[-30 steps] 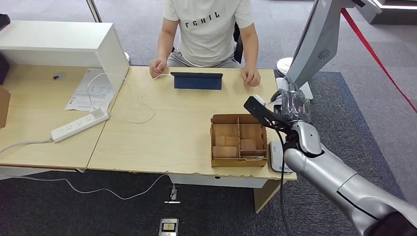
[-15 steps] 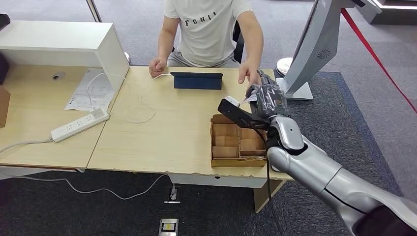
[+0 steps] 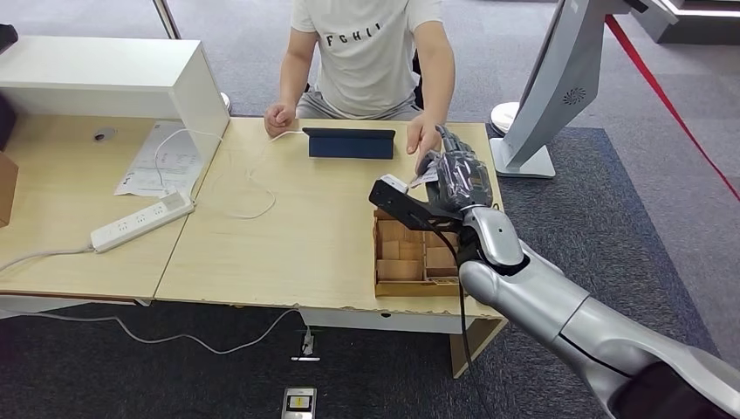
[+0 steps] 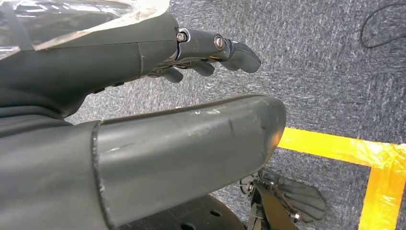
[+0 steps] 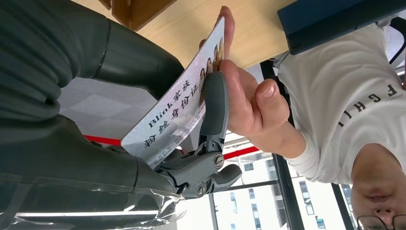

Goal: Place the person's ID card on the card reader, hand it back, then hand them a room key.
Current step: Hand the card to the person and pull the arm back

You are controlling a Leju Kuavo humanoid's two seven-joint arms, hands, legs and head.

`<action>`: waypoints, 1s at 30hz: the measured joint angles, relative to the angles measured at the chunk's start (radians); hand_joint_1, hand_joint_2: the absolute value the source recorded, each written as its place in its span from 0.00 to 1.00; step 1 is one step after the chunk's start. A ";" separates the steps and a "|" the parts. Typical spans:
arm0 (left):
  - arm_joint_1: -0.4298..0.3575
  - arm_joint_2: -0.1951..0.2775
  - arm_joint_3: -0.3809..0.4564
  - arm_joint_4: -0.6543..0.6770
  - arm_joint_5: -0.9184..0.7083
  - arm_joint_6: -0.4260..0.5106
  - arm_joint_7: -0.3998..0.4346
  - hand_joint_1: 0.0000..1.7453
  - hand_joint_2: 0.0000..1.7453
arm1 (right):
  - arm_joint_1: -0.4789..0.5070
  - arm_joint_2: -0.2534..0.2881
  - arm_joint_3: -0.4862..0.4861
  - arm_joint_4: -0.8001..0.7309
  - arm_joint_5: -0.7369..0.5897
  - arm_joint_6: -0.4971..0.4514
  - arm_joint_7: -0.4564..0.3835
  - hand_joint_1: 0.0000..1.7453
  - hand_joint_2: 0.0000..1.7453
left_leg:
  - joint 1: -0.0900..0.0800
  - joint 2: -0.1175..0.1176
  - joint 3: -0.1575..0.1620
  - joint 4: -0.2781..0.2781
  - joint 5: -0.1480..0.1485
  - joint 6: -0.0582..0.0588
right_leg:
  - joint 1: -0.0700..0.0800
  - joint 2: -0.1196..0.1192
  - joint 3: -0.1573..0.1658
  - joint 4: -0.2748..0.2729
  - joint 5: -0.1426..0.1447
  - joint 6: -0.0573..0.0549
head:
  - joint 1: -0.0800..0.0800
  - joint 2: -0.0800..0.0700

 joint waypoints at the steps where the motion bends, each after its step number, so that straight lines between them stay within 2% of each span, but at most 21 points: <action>1: 0.000 0.000 0.000 0.000 0.002 0.000 0.000 0.00 0.00 | 0.000 0.001 0.000 0.003 0.000 0.000 -0.001 0.66 1.00 | 0.000 0.000 0.000 0.000 0.000 0.000 | 0.000 0.000 0.000 0.000 0.000 0.000 | 0.000 0.000; 2: 0.000 0.000 0.000 0.000 0.003 -0.001 -0.001 0.00 0.00 | 0.000 0.001 0.000 0.005 0.000 -0.001 -0.001 0.41 0.75 | 0.000 0.000 0.000 0.000 0.000 0.000 | 0.000 0.000 0.000 0.000 0.000 0.000 | 0.000 0.000; 4: 0.000 0.000 0.000 0.000 0.005 -0.003 -0.002 0.00 0.00 | 0.000 0.003 0.001 0.011 0.001 -0.002 -0.002 0.00 0.25 | 0.000 0.000 0.000 0.000 0.000 0.000 | 0.000 0.000 0.000 0.000 0.000 0.000 | 0.000 0.000; 5: 0.000 0.000 0.000 0.000 0.006 -0.005 -0.002 0.00 0.00 | 0.000 0.004 0.001 0.014 0.001 -0.003 -0.002 0.00 0.00 | 0.000 0.000 0.000 0.000 0.000 0.000 | 0.000 0.000 0.000 0.000 0.000 0.000 | 0.000 0.000; 19: 0.000 0.000 0.000 0.000 0.008 -0.033 -0.010 0.00 0.00 | 0.001 0.004 0.000 0.053 -0.003 -0.046 -0.013 0.00 0.00 | 0.000 0.000 0.000 0.000 0.000 0.000 | 0.000 0.000 0.000 0.000 0.000 0.000 | 0.000 0.000; 25: 0.000 0.000 0.000 0.000 0.016 -0.039 -0.008 0.00 0.00 | 0.018 -0.022 -0.036 0.006 -0.075 -0.189 -0.086 0.00 0.00 | 0.000 0.000 0.000 0.000 0.000 0.000 | 0.000 0.000 -0.001 0.000 0.000 0.000 | 0.000 0.000; 30: 0.000 0.000 0.000 0.000 0.032 -0.029 -0.004 0.00 0.00 | 0.090 -0.071 -0.087 -0.116 -0.191 -0.283 -0.171 0.00 0.00 | 0.000 0.000 0.001 0.000 0.000 0.000 | 0.000 0.000 -0.001 -0.001 0.000 0.000 | 0.000 0.000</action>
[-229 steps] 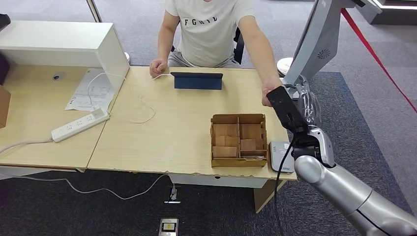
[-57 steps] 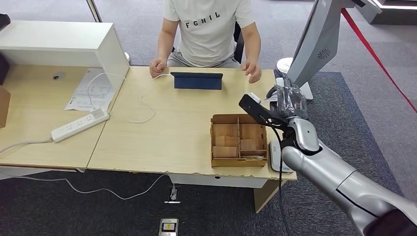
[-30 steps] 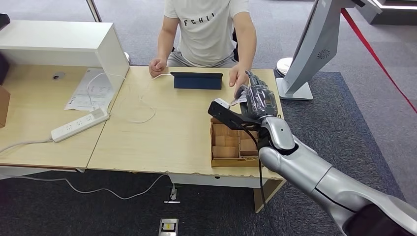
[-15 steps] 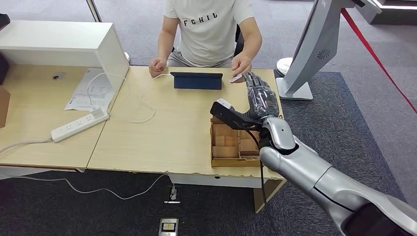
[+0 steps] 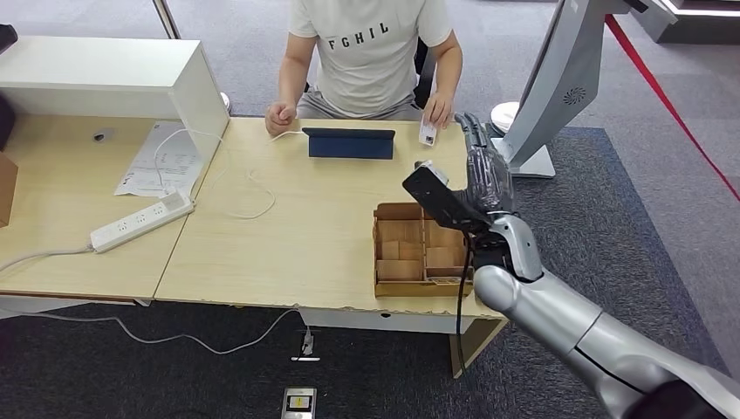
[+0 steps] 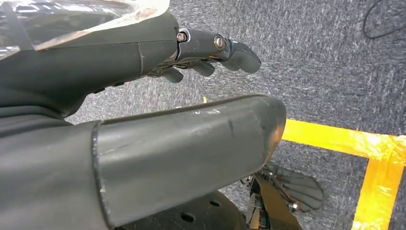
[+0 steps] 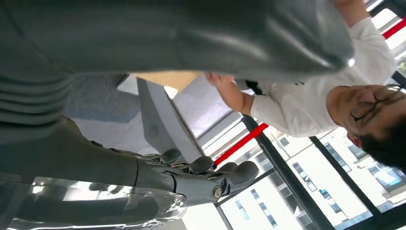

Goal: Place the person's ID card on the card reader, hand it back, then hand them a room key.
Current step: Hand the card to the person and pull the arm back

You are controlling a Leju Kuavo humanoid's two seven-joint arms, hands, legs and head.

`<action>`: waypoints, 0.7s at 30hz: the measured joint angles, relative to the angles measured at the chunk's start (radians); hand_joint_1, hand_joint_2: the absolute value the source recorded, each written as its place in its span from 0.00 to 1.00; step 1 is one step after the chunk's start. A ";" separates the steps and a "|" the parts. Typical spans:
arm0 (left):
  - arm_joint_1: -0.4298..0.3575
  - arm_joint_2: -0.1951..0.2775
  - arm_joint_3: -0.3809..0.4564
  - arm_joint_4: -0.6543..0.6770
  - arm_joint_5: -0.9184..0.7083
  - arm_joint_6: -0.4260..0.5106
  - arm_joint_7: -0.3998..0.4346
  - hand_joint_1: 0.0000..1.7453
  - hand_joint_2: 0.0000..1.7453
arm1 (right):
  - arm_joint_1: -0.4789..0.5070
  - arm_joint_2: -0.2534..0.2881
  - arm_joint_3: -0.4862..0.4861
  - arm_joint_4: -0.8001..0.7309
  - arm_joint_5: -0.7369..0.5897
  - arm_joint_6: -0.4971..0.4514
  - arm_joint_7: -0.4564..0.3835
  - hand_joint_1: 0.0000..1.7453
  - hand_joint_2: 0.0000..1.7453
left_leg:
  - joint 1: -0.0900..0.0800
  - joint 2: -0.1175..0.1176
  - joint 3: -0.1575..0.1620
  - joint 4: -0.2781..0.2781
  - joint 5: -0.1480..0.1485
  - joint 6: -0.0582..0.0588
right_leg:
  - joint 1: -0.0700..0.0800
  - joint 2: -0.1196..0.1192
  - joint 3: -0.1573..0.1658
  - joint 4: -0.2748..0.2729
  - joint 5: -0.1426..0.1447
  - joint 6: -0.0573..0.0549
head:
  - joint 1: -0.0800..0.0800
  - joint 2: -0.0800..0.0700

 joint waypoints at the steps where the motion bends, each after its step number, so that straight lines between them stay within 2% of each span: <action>1: 0.000 0.000 0.000 0.000 0.003 0.005 0.001 0.00 0.00 | 0.021 -0.014 -0.013 -0.034 -0.021 -0.011 -0.015 0.00 0.00 | 0.000 0.000 0.000 0.000 0.000 0.000 | 0.000 0.000 0.000 0.000 0.000 0.000 | 0.000 0.000; 7: 0.000 0.000 0.000 0.000 0.003 0.041 0.001 0.00 0.00 | 0.178 -0.111 -0.092 -0.260 -0.045 -0.021 -0.041 0.00 0.00 | 0.000 0.000 0.000 0.000 -0.001 0.000 | 0.000 0.000 0.000 -0.001 0.000 0.000 | 0.000 0.000; 13: 0.001 0.000 0.000 0.000 0.012 0.074 -0.012 0.00 0.00 | 0.319 -0.227 -0.133 -0.483 0.071 -0.021 0.054 0.00 0.00 | 0.000 0.001 0.000 0.000 -0.001 -0.001 | 0.001 0.001 0.000 -0.002 0.000 0.000 | 0.000 0.000; 16: 0.001 0.000 0.000 0.000 0.012 0.078 -0.016 0.00 0.00 | 0.355 -0.272 -0.143 -0.565 0.101 -0.020 0.078 0.00 0.00 | 0.000 0.003 0.000 0.000 -0.001 -0.001 | 0.001 0.002 0.000 -0.002 0.000 0.000 | 0.000 0.000; 19: 0.001 0.000 0.000 0.000 0.012 0.088 -0.029 0.00 0.00 | 0.381 -0.312 -0.145 -0.635 0.208 -0.013 0.150 0.00 0.00 | 0.000 0.003 0.000 0.000 -0.001 -0.001 | 0.001 0.002 0.000 -0.002 0.000 0.000 | 0.000 0.000; 21: 0.001 0.000 0.000 0.000 0.013 0.095 -0.040 0.00 0.00 | 0.399 -0.337 -0.145 -0.673 0.282 0.002 0.200 0.00 0.50 | 0.000 0.003 0.000 0.000 -0.001 -0.001 | 0.001 0.003 0.000 -0.002 0.000 -0.001 | 0.000 0.000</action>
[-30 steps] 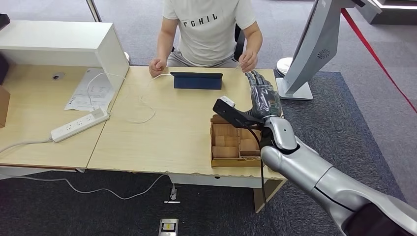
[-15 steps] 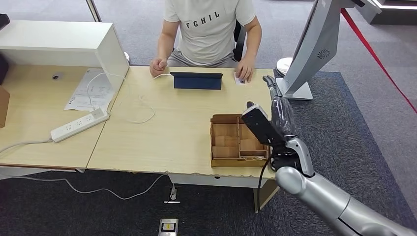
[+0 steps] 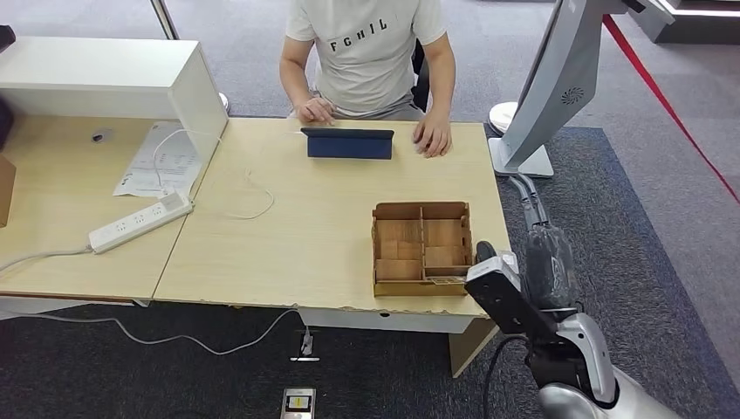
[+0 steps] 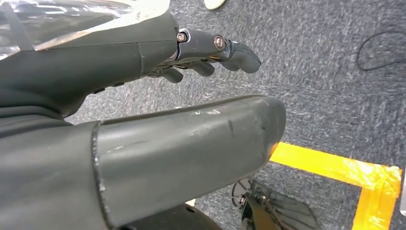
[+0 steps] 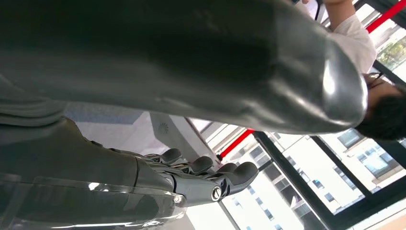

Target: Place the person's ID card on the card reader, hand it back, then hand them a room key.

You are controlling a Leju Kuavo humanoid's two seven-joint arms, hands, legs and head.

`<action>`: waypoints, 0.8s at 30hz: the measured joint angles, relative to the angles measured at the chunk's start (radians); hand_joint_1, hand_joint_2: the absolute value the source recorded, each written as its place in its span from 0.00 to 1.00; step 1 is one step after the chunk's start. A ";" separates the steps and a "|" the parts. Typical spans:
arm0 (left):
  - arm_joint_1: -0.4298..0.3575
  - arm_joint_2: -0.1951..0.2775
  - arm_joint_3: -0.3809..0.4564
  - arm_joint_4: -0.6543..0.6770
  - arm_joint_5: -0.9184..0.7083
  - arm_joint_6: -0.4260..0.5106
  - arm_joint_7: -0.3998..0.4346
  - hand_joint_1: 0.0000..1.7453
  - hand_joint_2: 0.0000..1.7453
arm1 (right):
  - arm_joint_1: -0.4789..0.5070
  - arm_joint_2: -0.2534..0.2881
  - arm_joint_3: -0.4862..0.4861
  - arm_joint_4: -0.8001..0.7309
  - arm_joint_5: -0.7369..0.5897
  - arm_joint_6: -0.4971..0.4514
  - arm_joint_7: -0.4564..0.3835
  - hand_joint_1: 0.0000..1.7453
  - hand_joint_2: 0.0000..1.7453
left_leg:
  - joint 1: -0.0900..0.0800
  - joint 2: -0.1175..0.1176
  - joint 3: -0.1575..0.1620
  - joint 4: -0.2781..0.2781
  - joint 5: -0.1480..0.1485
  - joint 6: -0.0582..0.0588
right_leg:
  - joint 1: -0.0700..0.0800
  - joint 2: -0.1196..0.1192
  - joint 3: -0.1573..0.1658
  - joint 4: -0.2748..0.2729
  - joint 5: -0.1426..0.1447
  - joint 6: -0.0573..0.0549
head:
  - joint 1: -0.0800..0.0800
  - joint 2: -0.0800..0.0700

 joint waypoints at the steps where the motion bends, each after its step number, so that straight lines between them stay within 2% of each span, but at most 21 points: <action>1: 0.000 0.000 0.000 0.000 0.002 0.003 -0.008 0.00 0.00 | 0.015 -0.014 -0.001 -0.023 0.035 0.016 0.024 0.00 0.75 | 0.000 0.000 0.000 0.000 0.000 0.000 | 0.000 0.000 0.000 0.000 0.000 0.000 | 0.000 0.000; 2: 0.000 0.000 0.000 0.000 0.006 0.008 -0.017 0.00 0.00 | 0.035 -0.029 -0.001 -0.051 0.071 0.039 0.047 0.00 1.00 | 0.000 0.000 0.000 0.000 0.000 0.000 | 0.000 0.000 0.000 0.000 0.000 0.000 | 0.000 0.000; 6: 0.000 -0.001 0.000 0.001 0.022 0.020 -0.038 0.00 0.00 | 0.108 -0.073 0.002 -0.133 0.176 0.161 0.116 0.00 1.00 | 0.001 0.000 -0.001 0.000 -0.001 -0.001 | 0.000 0.001 0.000 0.000 0.000 0.000 | 0.000 0.000; 12: -0.002 -0.003 0.000 0.001 0.015 0.014 -0.035 0.00 0.00 | 0.159 -0.085 0.029 -0.178 0.197 0.330 0.199 0.00 1.00 | 0.001 0.001 0.000 0.000 -0.002 -0.001 | 0.001 0.002 0.000 0.000 0.000 0.000 | 0.000 0.000; 19: -0.002 -0.003 0.000 0.001 0.005 0.005 -0.035 0.00 0.00 | 0.170 -0.085 0.063 -0.190 0.234 0.403 0.222 0.00 1.00 | 0.001 0.001 0.000 0.000 -0.002 -0.001 | 0.001 0.002 0.000 0.000 0.000 0.000 | 0.000 0.000; 24: -0.002 -0.003 0.000 0.002 -0.002 0.002 -0.036 0.00 0.00 | 0.171 -0.081 0.076 -0.190 0.243 0.418 0.223 0.00 1.00 | 0.001 0.001 0.000 0.000 -0.002 -0.001 | 0.001 0.002 0.000 0.000 0.000 0.000 | 0.000 0.000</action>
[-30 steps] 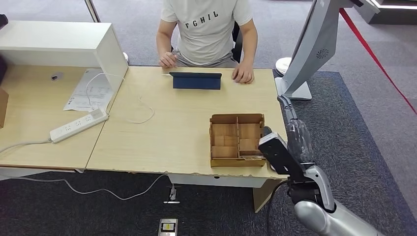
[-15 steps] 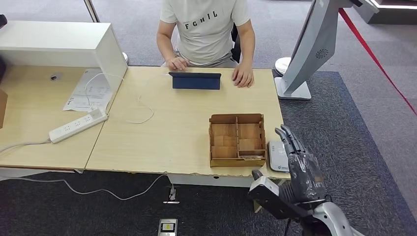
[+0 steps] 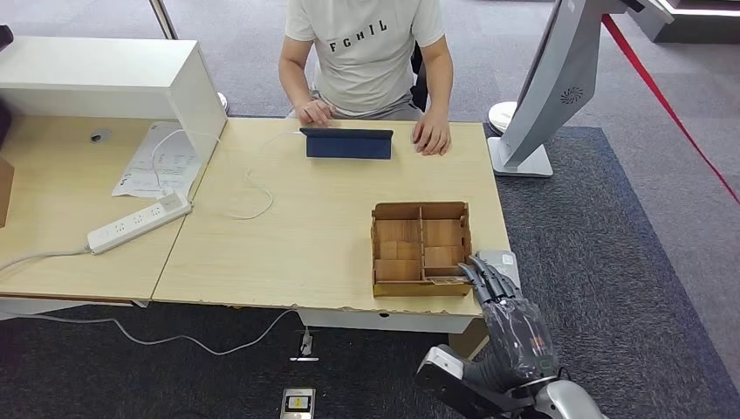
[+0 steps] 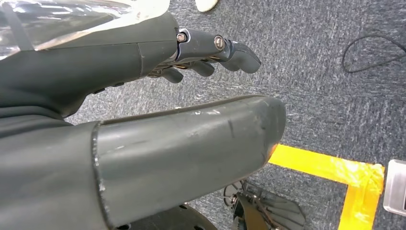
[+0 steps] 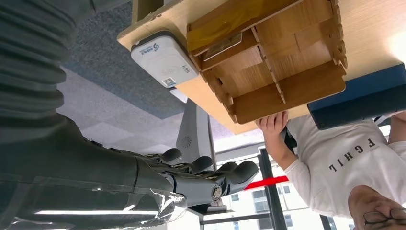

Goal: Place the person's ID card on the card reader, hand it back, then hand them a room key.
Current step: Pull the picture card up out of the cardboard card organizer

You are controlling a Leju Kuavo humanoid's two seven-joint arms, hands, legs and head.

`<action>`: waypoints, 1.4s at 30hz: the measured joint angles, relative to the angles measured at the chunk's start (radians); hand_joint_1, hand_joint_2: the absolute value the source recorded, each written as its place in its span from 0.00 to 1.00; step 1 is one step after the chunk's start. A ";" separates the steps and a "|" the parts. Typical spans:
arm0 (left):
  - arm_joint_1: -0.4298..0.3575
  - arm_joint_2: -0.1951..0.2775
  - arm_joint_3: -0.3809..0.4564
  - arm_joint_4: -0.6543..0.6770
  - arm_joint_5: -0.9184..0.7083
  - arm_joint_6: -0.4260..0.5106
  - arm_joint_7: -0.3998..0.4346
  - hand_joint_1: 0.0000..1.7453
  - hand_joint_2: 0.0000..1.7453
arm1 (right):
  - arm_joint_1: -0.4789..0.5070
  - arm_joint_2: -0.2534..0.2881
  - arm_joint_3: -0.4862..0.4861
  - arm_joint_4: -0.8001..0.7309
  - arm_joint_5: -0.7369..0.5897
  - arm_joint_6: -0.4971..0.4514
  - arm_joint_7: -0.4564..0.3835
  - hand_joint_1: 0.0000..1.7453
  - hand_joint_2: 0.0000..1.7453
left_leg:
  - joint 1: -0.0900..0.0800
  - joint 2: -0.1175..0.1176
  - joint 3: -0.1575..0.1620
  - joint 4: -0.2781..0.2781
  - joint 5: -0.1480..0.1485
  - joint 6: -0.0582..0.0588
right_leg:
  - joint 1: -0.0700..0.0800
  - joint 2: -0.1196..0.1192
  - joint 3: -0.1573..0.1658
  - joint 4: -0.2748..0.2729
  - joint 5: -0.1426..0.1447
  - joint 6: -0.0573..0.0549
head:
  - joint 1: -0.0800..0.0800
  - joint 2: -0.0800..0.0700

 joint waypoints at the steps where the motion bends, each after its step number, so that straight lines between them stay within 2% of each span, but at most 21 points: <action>1: 0.000 0.000 0.000 0.000 0.000 0.000 0.000 0.00 0.00 | 0.000 0.001 0.001 0.000 0.000 0.001 0.000 0.00 1.00 | 0.000 0.000 0.000 0.000 0.000 0.000 | 0.000 0.000 0.000 0.000 0.000 0.000 | 0.000 0.000; 13: 0.000 0.000 0.000 0.000 -0.018 -0.035 0.023 0.00 0.00 | -0.034 0.035 0.006 0.048 0.025 0.022 -0.002 0.00 1.00 | 0.000 0.000 0.000 0.000 0.000 0.000 | 0.000 0.000 0.001 0.000 0.000 0.000 | 0.000 0.000; 26: -0.002 0.001 0.000 0.000 -0.034 -0.078 0.027 0.00 0.00 | -0.149 0.185 0.054 0.239 0.035 0.068 -0.040 0.00 1.00 | 0.002 0.000 0.000 0.000 0.000 -0.001 | 0.002 0.000 0.001 0.000 0.000 0.000 | 0.000 0.000; 33: -0.002 0.002 0.000 0.000 -0.038 -0.085 0.039 0.00 0.00 | -0.175 0.232 0.072 0.339 0.020 0.060 -0.068 0.00 1.00 | 0.002 -0.001 0.000 0.000 0.000 -0.001 | 0.002 0.000 0.001 0.000 0.000 0.000 | 0.000 0.000; 42: -0.002 0.003 0.000 0.000 -0.054 -0.077 0.046 0.00 0.00 | -0.207 0.265 0.104 0.454 -0.037 0.031 -0.095 0.00 1.00 | 0.002 -0.001 0.000 0.000 0.000 -0.001 | 0.002 0.000 0.001 0.000 0.000 0.000 | 0.000 0.000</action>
